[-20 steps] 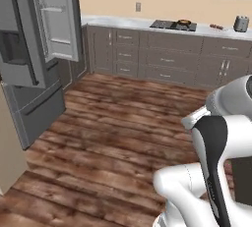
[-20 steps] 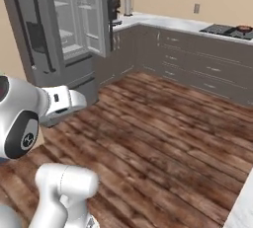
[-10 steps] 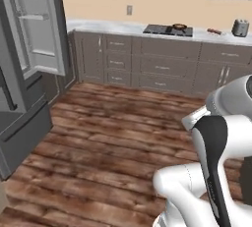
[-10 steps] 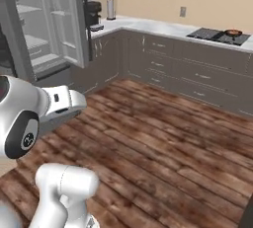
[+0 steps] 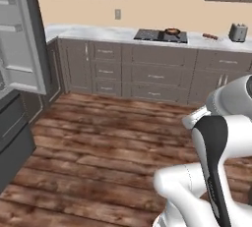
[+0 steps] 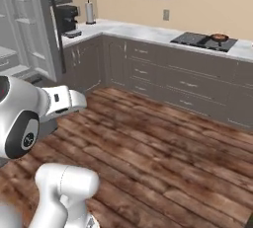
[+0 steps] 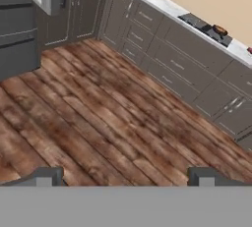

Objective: Place the cold items (sweet potato and lime) from the fridge in one tupperware on the dining counter. Place the warm items (hot dog and kebab skewer) in the stove area in another tupperware.

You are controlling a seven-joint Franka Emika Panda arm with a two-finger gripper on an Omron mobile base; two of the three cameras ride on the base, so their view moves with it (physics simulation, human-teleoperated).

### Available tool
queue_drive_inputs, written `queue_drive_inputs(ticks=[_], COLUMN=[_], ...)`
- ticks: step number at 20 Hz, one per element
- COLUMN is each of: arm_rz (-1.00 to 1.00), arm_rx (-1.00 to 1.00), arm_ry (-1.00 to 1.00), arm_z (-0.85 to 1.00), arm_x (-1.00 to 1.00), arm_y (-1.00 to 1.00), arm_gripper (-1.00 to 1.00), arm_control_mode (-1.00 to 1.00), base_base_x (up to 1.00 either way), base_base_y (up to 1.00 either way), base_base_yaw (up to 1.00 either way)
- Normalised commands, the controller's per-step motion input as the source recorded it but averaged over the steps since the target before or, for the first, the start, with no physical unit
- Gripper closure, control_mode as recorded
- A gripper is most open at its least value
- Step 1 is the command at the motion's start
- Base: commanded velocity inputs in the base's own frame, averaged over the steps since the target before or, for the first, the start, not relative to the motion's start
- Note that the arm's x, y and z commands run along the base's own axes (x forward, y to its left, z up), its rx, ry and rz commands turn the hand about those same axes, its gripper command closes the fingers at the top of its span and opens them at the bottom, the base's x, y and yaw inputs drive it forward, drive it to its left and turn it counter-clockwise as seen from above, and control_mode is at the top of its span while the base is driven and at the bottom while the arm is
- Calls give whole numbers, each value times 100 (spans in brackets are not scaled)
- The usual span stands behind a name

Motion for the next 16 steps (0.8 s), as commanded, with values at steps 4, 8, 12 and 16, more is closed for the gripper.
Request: queue_drive_inputs(ticks=[4,8,12,16], arm_rz=[0,0,0,0], arm_rx=[0,0,0,0], arm_ry=[0,0,0,0], arm_z=[0,0,0,0], arm_x=[0,0,0,0], arm_y=[0,0,0,0], arm_gripper=[-100,-100,-100,-100], arm_control_mode=[100,100,100,100], base_base_x=[79,98,100,100], base_base_y=[0,11,8,2], base_base_yaw=[-7,25,65,80])
